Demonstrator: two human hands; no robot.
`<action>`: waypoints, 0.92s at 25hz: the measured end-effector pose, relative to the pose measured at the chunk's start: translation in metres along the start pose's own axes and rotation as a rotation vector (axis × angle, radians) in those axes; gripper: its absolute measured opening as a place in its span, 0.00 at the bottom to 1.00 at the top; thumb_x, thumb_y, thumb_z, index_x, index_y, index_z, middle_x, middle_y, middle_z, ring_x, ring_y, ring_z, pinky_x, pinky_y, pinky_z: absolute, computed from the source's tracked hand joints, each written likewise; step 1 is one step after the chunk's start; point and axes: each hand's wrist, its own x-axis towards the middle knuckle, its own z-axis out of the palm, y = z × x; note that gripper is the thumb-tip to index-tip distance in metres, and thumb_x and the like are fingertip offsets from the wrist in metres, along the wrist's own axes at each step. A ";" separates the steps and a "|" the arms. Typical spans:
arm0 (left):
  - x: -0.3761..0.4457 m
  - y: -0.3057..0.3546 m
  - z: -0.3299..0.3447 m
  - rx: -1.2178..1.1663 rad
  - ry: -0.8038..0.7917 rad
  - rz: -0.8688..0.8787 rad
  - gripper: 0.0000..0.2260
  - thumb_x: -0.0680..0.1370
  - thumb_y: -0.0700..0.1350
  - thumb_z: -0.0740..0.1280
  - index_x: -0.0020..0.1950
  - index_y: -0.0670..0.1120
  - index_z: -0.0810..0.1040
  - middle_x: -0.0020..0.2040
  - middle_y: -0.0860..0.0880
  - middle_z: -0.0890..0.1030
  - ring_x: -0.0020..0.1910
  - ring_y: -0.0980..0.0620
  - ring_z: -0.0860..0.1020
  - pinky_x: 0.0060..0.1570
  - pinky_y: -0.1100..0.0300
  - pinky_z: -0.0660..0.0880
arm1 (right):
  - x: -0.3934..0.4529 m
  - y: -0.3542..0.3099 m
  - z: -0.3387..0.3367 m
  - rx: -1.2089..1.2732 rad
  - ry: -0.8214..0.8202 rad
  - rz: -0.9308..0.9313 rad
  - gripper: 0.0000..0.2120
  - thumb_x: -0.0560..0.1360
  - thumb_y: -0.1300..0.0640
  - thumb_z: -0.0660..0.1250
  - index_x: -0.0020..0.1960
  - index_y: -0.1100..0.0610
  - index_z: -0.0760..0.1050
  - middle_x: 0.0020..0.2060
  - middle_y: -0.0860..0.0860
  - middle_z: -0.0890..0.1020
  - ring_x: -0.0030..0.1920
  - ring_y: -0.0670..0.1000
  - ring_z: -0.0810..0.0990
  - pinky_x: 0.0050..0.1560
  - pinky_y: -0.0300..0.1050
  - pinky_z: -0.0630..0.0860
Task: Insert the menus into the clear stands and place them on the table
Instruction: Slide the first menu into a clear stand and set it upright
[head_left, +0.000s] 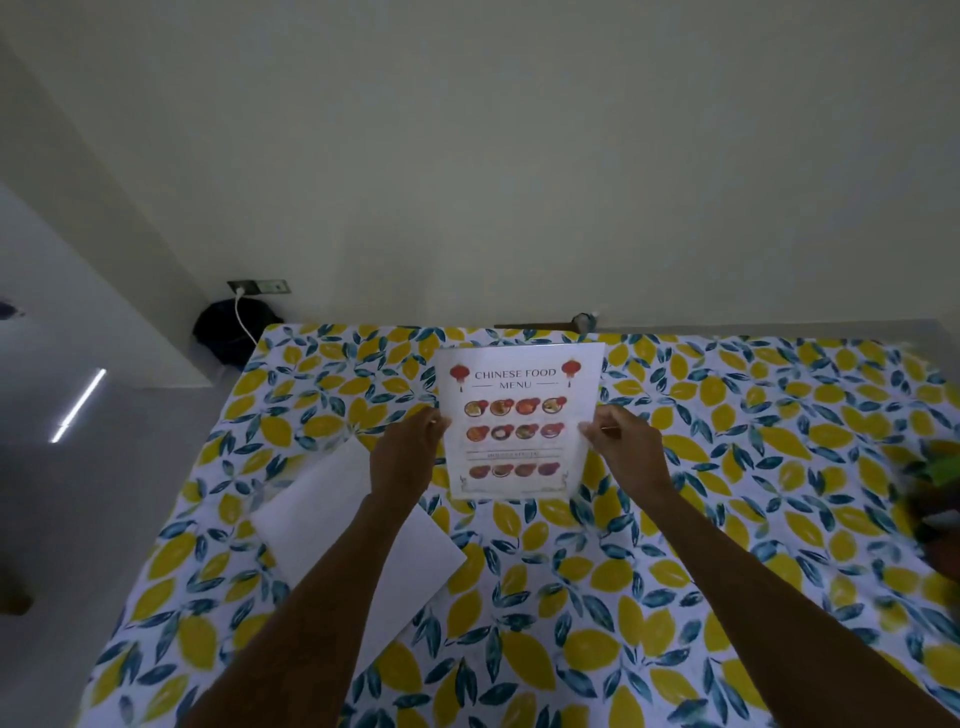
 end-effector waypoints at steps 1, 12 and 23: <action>0.000 0.000 0.000 -0.004 0.005 0.006 0.14 0.81 0.55 0.58 0.47 0.48 0.78 0.38 0.49 0.81 0.36 0.49 0.78 0.35 0.57 0.69 | 0.002 0.000 -0.001 -0.007 -0.006 -0.010 0.07 0.74 0.55 0.72 0.43 0.58 0.77 0.37 0.48 0.81 0.37 0.46 0.80 0.36 0.29 0.71; -0.012 0.010 0.002 -0.100 0.012 -0.038 0.12 0.82 0.53 0.56 0.50 0.48 0.74 0.46 0.47 0.82 0.46 0.45 0.80 0.42 0.53 0.73 | -0.001 -0.011 0.004 -0.146 -0.037 0.063 0.09 0.74 0.54 0.71 0.45 0.60 0.76 0.43 0.55 0.84 0.43 0.54 0.82 0.44 0.46 0.77; -0.098 -0.071 -0.049 0.013 -0.033 0.042 0.16 0.80 0.57 0.58 0.62 0.49 0.73 0.58 0.48 0.79 0.56 0.46 0.78 0.50 0.49 0.77 | -0.094 -0.079 0.062 -0.710 -0.155 0.040 0.24 0.75 0.46 0.65 0.64 0.58 0.62 0.56 0.57 0.77 0.55 0.61 0.79 0.48 0.56 0.79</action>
